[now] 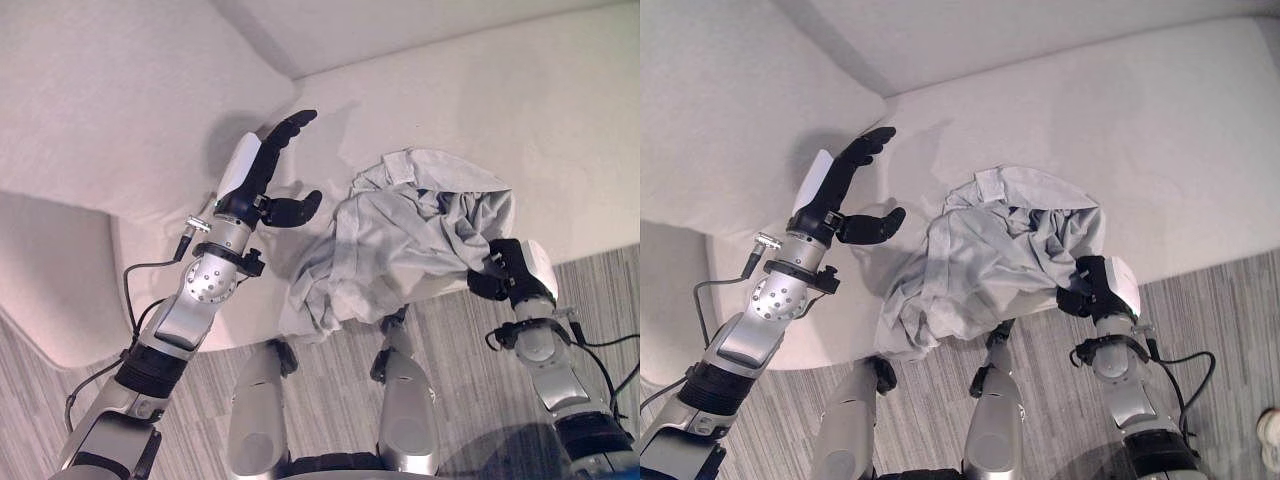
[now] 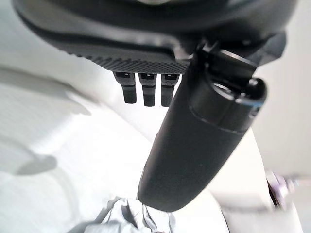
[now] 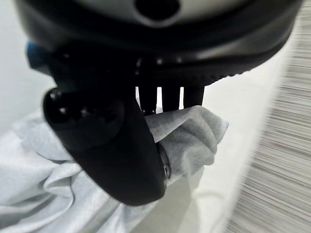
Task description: Hang the clothes on the sofa on the clothes rack.
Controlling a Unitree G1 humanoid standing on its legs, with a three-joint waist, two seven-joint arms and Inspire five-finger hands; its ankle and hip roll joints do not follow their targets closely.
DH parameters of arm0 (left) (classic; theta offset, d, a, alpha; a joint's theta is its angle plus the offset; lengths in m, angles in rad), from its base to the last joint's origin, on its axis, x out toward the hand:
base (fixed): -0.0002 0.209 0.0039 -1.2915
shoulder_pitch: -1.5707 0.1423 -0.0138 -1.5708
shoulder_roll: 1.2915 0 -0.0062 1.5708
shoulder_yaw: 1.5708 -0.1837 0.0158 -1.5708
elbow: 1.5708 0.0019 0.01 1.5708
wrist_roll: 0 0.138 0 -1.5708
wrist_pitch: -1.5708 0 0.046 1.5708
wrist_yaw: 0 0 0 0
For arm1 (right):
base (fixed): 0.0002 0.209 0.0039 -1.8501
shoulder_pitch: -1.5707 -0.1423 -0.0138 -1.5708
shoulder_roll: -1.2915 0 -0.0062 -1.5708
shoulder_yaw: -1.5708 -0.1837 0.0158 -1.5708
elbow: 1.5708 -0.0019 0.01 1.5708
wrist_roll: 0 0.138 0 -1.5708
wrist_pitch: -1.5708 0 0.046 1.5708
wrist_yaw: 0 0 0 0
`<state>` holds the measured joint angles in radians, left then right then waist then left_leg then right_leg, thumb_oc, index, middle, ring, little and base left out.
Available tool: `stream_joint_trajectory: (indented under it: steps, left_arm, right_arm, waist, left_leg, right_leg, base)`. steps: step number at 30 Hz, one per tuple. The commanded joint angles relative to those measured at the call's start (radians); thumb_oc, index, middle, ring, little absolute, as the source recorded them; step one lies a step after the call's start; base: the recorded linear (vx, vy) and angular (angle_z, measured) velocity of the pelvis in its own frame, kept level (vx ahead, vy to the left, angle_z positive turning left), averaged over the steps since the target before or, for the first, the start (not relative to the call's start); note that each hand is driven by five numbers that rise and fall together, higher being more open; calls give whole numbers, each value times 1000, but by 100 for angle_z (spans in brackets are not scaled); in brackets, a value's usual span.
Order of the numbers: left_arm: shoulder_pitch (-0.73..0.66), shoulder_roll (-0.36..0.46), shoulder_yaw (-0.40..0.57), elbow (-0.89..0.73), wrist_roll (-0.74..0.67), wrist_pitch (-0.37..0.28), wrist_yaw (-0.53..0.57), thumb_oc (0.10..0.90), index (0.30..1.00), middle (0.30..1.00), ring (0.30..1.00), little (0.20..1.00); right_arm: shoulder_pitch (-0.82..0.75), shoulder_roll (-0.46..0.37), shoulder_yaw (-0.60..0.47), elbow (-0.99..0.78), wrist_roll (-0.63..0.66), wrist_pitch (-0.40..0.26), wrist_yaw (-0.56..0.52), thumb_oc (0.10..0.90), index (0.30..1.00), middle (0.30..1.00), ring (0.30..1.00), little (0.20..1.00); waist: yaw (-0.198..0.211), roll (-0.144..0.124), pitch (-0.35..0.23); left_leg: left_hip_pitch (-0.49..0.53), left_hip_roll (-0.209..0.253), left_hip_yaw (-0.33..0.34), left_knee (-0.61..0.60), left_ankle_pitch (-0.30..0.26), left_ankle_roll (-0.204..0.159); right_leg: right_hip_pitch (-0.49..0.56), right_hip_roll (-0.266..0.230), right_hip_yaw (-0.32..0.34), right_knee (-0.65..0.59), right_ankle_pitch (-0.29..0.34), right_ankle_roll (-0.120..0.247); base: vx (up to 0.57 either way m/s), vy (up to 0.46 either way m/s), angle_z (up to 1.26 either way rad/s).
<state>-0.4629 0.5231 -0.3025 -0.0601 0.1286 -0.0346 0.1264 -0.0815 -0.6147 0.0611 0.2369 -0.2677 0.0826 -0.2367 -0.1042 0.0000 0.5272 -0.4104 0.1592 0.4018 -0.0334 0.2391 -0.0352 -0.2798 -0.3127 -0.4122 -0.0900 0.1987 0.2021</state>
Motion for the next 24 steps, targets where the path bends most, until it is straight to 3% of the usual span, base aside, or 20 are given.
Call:
stream_joint_trajectory:
  steps: [1, 13, 24]
  left_arm:
    - [-116, 9, 11, -55, 28, -72, -13, 800, 900, 900, 900, 900]
    - [-130, -77, -99, 114, 58, -45, -43, 800, 900, 900, 900, 900]
    - [-120, -118, -132, 247, 140, -30, 30, 800, 900, 900, 900, 900]
  right_arm:
    - [-112, -35, -54, -66, -12, -57, -19, 400, 300, 300, 300, 300]
    - [-156, -32, -65, -83, -35, -37, -48, 400, 300, 300, 300, 300]
    - [-148, -28, -55, -104, -14, -50, -74, 400, 300, 300, 300, 300]
  waist:
    - [45, -37, -7]
    - [16, -25, -7]
    - [11, -44, -7]
  left_leg:
    - [56, 85, -17, 82, -223, -125]
    - [22, 80, -1, 64, -207, -119]
    - [-3, 90, -12, 75, -215, -119]
  right_leg:
    - [55, -52, -4, 90, -168, 15]
    - [-26, -54, 37, 102, -150, 11]
    - [-68, -50, 54, 144, -171, 2]
  base:
    - [-34, -6, -12]
    - [-16, 0, -4]
    - [-1, -23, 0]
